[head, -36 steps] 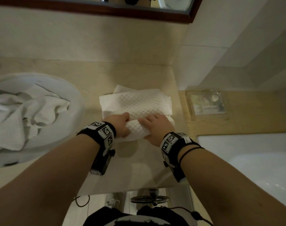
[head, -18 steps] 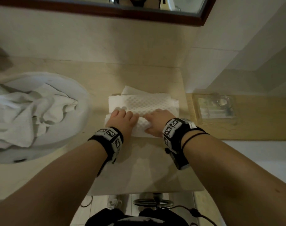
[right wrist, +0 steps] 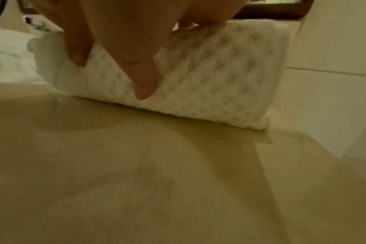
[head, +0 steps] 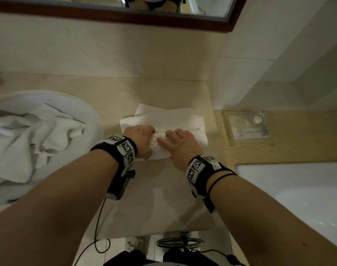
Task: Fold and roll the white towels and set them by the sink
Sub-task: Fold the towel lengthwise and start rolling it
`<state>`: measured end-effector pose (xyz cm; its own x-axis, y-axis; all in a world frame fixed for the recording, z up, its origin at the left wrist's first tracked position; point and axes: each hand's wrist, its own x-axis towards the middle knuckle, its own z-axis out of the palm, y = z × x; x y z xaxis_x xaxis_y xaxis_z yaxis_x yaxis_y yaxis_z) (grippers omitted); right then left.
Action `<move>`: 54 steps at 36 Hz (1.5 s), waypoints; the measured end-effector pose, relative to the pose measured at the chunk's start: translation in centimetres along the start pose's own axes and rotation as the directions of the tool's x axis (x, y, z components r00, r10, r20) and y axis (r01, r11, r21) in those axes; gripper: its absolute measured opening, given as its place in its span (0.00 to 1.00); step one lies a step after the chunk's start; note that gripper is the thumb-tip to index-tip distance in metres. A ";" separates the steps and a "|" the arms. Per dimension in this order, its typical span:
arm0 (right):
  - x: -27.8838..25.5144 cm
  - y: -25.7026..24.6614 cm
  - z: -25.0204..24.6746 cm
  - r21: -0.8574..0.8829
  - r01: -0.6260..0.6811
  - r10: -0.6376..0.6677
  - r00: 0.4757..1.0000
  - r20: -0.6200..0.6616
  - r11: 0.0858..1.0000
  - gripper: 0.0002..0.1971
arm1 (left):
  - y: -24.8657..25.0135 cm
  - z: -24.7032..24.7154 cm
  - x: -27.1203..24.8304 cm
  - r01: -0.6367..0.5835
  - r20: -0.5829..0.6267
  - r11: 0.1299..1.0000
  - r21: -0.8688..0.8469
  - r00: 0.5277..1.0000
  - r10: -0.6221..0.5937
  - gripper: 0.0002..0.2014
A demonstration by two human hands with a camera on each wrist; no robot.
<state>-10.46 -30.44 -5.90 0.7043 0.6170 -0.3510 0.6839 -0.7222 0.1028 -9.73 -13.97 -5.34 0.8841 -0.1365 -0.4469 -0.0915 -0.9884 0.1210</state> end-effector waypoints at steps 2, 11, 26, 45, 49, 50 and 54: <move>0.2 0.3 -0.6 0.025 0.016 -0.016 0.999 -0.029 1.000 0.33 | -0.2 0.2 -0.4 -0.018 -0.066 1.000 -0.013 0.998 0.018 0.37; 3.6 2.8 -4.0 0.282 -0.092 0.074 0.995 0.071 0.955 0.27 | -0.1 0.4 -1.2 -0.047 -0.132 0.937 0.347 0.986 0.098 0.45; 2.9 4.4 -1.5 0.043 -0.097 0.097 0.995 0.019 0.994 0.55 | -1.6 -2.9 3.6 -0.020 -0.111 0.999 -0.033 0.994 0.017 0.31; 6.0 5.4 -4.2 0.188 -0.129 0.117 0.990 0.073 0.974 0.32 | -2.5 -3.9 2.9 -0.081 -0.093 0.935 0.345 0.988 0.120 0.39; 6.1 6.1 -6.1 0.305 -0.175 0.143 0.982 0.123 0.936 0.23 | -2.2 -6.5 2.9 -0.067 -0.067 0.946 0.318 0.993 0.093 0.38; 6.0 6.3 -6.8 0.315 -0.178 0.148 0.982 0.120 0.932 0.22 | -2.2 -7.1 2.9 -0.062 -0.067 0.950 0.304 0.994 0.087 0.38; 5.7 6.9 -8.2 0.325 -0.186 0.146 0.979 0.144 0.927 0.24 | -2.0 -8.5 2.9 -0.056 -0.076 0.965 0.255 0.994 0.078 0.35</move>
<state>-0.19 -29.30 0.47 0.7616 0.4537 -0.4627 0.4416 -0.8859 -0.1418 -3.08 -11.79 0.68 0.9067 -0.2077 -0.3671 -0.2548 -0.9633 -0.0844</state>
